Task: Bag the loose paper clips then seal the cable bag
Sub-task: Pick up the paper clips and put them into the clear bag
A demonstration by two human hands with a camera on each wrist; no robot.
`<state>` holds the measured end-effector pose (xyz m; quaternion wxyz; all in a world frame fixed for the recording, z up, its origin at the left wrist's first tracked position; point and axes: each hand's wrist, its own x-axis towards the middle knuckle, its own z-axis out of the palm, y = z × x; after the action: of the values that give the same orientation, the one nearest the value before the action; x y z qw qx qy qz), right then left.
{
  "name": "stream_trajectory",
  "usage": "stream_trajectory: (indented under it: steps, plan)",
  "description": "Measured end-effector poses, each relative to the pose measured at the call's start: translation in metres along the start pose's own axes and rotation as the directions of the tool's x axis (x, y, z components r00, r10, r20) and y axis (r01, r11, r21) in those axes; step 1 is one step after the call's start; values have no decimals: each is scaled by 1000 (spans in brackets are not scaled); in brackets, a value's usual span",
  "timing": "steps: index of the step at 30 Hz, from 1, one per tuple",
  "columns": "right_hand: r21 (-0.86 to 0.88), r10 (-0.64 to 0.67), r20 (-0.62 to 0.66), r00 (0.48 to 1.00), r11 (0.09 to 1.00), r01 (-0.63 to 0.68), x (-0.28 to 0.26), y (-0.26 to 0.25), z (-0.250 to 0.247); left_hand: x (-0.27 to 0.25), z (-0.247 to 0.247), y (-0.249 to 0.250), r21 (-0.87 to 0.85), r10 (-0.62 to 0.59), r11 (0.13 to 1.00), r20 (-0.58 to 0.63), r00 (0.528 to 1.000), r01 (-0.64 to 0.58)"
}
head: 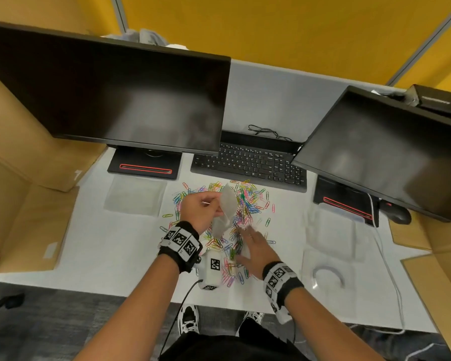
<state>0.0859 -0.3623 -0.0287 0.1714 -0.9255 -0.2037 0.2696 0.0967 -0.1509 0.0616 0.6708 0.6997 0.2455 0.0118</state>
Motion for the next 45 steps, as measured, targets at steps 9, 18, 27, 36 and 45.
stream_trajectory:
  steps: [9, 18, 27, 36, 45]
  plan:
    - [-291, -109, -108, 988, 954, 73, 28, 5, 3, -5, -7, -6, 11, -20, 1000, -20, 1000, 20]
    - [943, 398, -48, 916, 321, -91, 18, 6, -74, -5, 5, -7, 73, -15, 997, 42, 999, 12]
    - [919, 176, -61, 982, 393, -13, 27, -57, -111, -4, 17, -7, 66, -16, 998, 87, 996, 10]
    - [186, -82, -274, 958, 973, 136, 36, -83, -96, -4, 9, -8, 52, -28, 998, 106, 994, 22]
    - [353, -37, -372, 927, 918, 179, 15, -45, -109, 0, -10, -17, 25, -59, 998, 134, 989, 56]
